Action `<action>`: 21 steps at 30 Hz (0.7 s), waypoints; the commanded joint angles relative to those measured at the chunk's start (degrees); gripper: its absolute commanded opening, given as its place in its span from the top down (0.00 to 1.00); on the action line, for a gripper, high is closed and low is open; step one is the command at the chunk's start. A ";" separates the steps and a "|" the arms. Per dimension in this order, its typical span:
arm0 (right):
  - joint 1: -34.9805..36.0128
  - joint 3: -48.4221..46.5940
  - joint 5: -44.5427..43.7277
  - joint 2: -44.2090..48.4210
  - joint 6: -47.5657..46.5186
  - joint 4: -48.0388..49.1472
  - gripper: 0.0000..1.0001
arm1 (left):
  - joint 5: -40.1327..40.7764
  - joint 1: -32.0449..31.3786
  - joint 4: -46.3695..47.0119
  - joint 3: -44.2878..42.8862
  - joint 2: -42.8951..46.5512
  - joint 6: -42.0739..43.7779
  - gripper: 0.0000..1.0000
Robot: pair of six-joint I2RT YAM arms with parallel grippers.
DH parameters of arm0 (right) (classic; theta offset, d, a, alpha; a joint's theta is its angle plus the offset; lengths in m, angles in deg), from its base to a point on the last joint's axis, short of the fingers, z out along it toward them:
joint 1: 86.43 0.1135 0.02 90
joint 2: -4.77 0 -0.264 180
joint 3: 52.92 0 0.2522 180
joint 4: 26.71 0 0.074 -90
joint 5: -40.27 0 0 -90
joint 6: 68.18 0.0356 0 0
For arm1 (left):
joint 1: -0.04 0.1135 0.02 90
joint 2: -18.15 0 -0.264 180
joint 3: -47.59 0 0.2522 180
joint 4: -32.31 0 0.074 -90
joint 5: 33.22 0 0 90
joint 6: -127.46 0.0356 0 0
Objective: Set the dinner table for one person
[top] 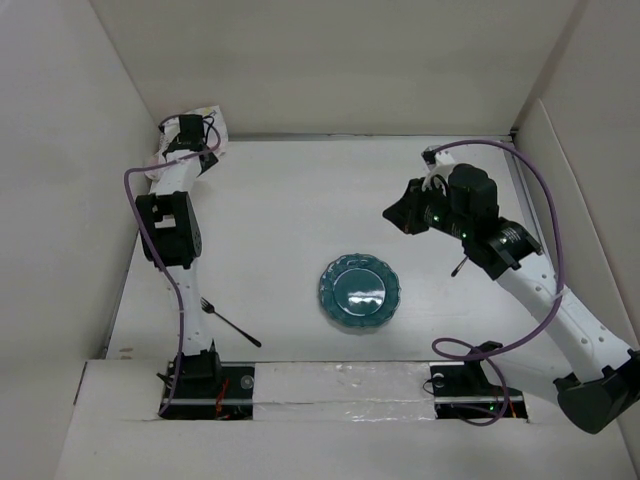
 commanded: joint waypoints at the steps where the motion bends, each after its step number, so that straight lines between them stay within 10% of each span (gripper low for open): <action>1: 0.58 -1.06 0.52 -0.33 -1.26 0.23 0.90 | 0.77 1.25 0.97 -5.76 -2.50 -1.50 0.44; 21: 2.17 -6.77 1.92 -10.27 -1.00 -1.35 0.90 | -7.14 3.46 6.24 -21.94 -20.70 -5.27 0.43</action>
